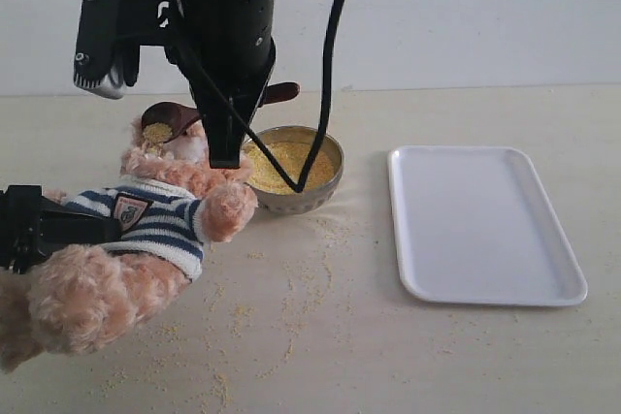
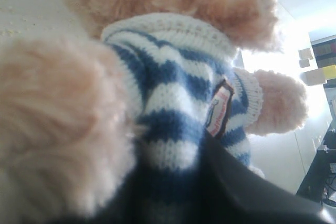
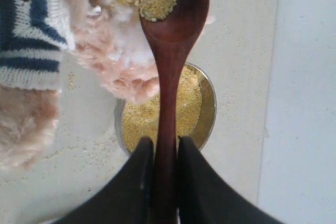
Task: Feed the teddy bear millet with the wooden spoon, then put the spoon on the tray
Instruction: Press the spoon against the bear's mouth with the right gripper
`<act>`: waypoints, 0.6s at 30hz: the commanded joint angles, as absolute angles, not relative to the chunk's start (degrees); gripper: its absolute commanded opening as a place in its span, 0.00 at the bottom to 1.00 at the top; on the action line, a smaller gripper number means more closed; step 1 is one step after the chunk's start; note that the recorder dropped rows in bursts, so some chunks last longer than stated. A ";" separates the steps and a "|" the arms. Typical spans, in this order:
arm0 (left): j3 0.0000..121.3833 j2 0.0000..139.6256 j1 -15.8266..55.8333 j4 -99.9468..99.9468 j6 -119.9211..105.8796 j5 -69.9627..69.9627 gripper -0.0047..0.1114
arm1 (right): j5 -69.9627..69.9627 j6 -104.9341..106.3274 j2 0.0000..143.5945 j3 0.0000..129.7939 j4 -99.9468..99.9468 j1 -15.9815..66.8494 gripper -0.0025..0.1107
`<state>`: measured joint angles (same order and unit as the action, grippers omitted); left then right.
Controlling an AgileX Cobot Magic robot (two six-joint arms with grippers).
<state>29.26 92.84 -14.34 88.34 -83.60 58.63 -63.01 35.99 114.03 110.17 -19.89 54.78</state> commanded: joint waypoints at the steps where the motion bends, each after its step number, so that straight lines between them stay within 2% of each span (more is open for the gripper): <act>1: 29.24 92.34 -14.09 88.57 -83.35 60.20 0.08 | -64.03 35.87 113.26 110.56 -21.81 55.62 0.02; 18: 29.24 92.34 -14.09 88.47 -83.35 60.20 0.08 | -66.10 36.53 113.26 110.56 -25.11 56.54 0.02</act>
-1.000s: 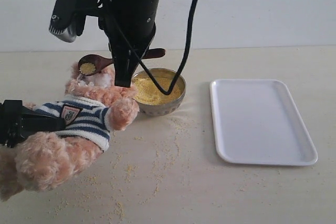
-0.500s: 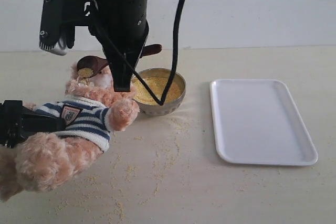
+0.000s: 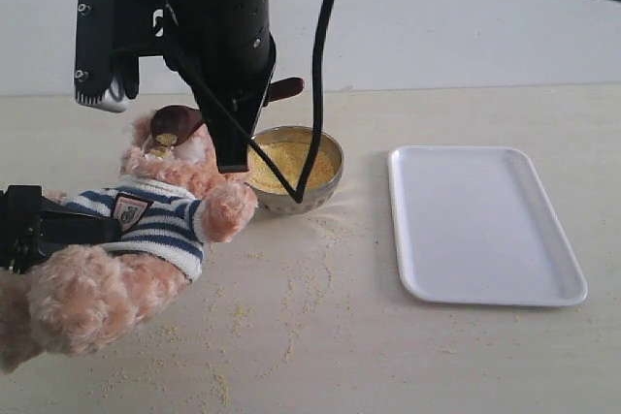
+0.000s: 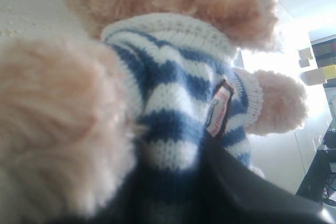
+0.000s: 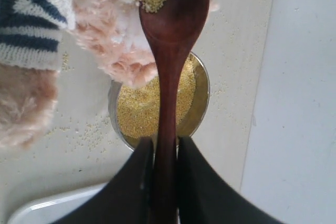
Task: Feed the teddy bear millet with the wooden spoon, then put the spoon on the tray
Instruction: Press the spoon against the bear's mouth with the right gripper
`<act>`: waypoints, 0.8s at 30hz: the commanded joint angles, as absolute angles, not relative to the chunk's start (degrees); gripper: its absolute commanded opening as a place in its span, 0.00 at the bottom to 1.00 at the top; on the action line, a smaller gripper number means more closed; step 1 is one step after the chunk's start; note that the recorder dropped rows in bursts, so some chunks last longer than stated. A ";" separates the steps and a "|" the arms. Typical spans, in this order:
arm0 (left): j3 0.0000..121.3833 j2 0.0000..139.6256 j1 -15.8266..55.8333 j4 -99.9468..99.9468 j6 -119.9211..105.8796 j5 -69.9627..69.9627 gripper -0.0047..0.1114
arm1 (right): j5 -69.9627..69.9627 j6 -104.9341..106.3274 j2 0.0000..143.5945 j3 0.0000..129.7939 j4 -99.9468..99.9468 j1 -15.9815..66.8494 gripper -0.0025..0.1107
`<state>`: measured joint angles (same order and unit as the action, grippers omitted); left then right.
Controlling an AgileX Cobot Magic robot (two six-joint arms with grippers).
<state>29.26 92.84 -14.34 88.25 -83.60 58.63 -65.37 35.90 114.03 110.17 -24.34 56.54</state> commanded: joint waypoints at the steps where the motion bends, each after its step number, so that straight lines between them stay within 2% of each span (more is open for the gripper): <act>1: 29.24 92.34 -14.09 88.47 -83.35 60.20 0.08 | -66.10 36.53 113.26 110.56 -25.54 56.54 0.02; 24: 29.24 92.34 -14.09 88.47 -83.35 60.20 0.08 | -67.11 35.86 113.26 110.56 -35.61 61.06 0.02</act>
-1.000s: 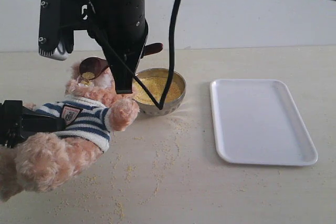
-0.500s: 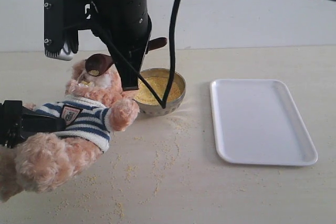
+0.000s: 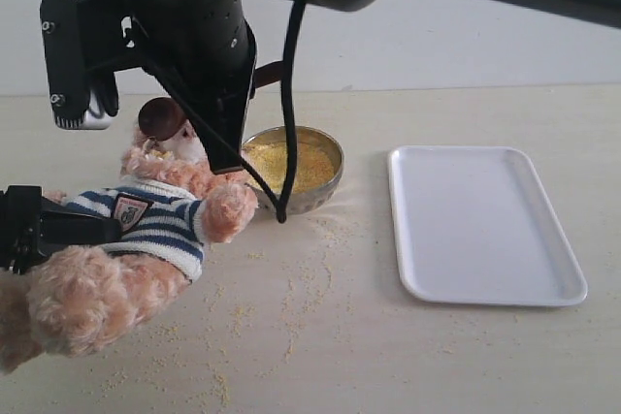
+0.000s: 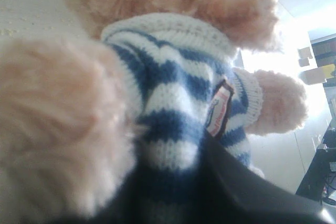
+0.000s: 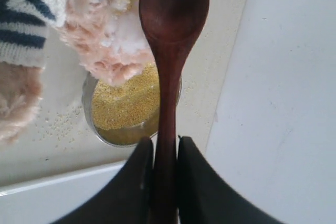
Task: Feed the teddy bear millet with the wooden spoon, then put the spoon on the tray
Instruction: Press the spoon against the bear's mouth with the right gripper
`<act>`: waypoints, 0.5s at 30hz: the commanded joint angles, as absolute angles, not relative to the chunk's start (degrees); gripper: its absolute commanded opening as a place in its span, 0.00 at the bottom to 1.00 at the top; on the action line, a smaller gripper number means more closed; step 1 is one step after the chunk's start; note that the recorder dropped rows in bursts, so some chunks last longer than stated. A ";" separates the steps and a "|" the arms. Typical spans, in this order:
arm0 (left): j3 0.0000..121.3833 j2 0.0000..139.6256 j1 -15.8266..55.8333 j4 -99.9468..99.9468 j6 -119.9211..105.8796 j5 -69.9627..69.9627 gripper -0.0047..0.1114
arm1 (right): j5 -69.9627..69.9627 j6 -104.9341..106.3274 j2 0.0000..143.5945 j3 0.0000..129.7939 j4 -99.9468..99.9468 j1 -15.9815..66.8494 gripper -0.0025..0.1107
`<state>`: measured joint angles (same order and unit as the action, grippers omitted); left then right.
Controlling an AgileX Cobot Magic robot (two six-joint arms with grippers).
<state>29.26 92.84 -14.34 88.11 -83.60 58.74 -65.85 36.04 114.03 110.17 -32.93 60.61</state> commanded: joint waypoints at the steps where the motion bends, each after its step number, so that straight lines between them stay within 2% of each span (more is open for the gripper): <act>1: 29.24 92.34 -14.09 88.47 -83.35 60.20 0.08 | -67.48 35.86 113.26 110.56 -36.45 61.15 0.02; 15: 29.24 92.34 -14.09 88.47 -83.35 60.46 0.08 | -68.38 35.39 113.26 110.56 -38.66 63.52 0.02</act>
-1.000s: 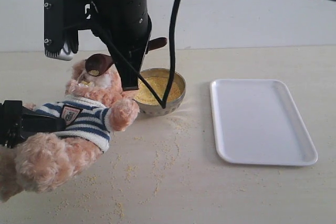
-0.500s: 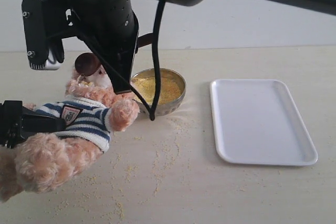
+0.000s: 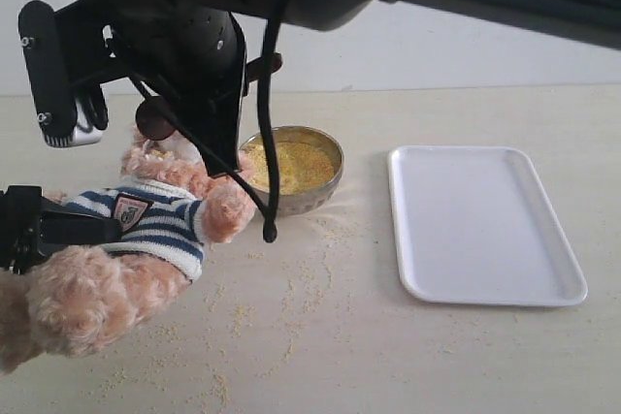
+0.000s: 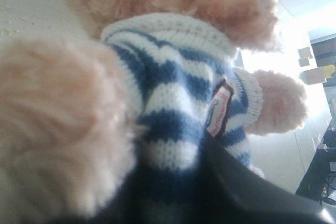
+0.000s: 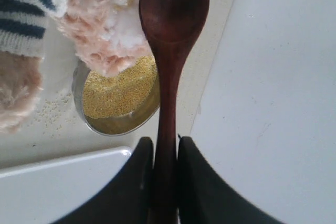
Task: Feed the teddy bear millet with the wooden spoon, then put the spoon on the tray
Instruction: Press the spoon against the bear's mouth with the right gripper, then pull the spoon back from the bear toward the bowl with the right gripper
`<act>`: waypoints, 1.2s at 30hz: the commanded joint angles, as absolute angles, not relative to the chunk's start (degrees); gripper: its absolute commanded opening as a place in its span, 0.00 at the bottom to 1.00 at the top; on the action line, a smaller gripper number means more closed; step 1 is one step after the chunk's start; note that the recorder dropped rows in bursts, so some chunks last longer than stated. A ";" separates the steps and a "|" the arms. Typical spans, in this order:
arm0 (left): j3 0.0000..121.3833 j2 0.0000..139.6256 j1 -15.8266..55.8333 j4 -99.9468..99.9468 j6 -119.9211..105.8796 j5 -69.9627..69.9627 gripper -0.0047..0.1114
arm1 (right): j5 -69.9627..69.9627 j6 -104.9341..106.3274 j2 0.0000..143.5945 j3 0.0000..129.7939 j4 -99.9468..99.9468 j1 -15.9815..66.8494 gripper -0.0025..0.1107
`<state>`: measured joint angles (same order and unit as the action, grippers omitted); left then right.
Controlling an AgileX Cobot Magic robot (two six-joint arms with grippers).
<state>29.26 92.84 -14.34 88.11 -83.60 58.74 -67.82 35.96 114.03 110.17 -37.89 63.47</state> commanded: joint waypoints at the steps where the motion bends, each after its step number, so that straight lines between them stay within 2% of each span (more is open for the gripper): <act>1: 29.24 92.34 -14.09 88.47 -83.35 60.46 0.08 | -68.38 34.96 113.26 110.56 -38.66 63.52 0.02; 8: 29.24 92.34 -14.09 88.37 -83.35 60.44 0.08 | -67.50 29.24 113.19 110.56 -38.53 62.92 0.02; 11: 29.24 92.34 -14.09 88.37 -83.35 60.44 0.08 | -65.62 27.19 112.29 110.56 -32.10 61.03 0.02; 16: 29.24 92.34 -14.09 88.37 -83.80 60.57 0.08 | -69.36 30.30 109.31 110.56 -13.84 54.15 0.02; 27: 29.24 92.34 -14.09 88.37 -84.63 60.46 0.08 | -69.96 30.77 108.56 110.56 -2.91 38.99 0.02; 36: 29.24 92.34 -14.09 88.37 -84.63 60.19 0.08 | -69.96 34.31 108.78 110.56 -11.83 35.90 0.02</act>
<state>29.26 92.84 -14.34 88.11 -84.23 58.74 -69.90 32.94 109.18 110.17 -9.68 36.32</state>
